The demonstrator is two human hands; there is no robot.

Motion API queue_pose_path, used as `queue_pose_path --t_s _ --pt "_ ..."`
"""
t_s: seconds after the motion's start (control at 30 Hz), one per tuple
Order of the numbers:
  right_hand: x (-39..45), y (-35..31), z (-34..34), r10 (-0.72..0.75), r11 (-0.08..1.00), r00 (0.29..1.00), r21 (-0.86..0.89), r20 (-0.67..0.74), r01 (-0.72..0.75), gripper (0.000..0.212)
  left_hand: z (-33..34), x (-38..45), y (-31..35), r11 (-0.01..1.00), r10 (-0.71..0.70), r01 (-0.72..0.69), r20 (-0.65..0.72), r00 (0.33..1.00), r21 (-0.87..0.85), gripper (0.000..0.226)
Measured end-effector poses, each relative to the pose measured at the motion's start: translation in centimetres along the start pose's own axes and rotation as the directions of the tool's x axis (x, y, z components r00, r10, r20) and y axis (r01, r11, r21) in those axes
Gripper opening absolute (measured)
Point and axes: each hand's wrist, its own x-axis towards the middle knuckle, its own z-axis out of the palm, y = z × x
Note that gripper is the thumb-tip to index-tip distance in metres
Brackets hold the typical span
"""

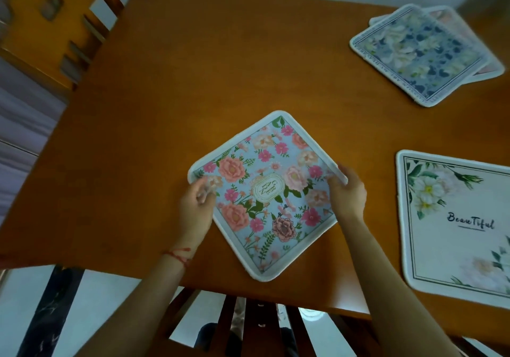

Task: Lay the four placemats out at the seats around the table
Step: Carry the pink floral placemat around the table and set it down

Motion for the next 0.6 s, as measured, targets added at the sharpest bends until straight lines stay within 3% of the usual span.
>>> queue_pose_path --t_s 0.27,0.43,0.6 --pt "-6.1 5.4 -0.1 0.046 0.999 0.998 0.0 -0.053 -0.046 0.044 0.4 7.3 2.9 0.933 0.147 -0.196 0.178 0.973 0.302 0.045" --pt "-8.1 6.4 1.0 0.085 0.995 0.994 0.052 -0.073 -0.081 0.044 1.2 9.0 3.7 0.893 0.162 -0.268 0.297 0.941 0.362 0.046" --pt "-7.6 6.1 1.5 0.098 0.993 0.992 0.075 -0.075 -0.092 0.046 0.7 9.0 4.2 0.908 0.117 -0.224 0.3 0.947 0.354 0.048"
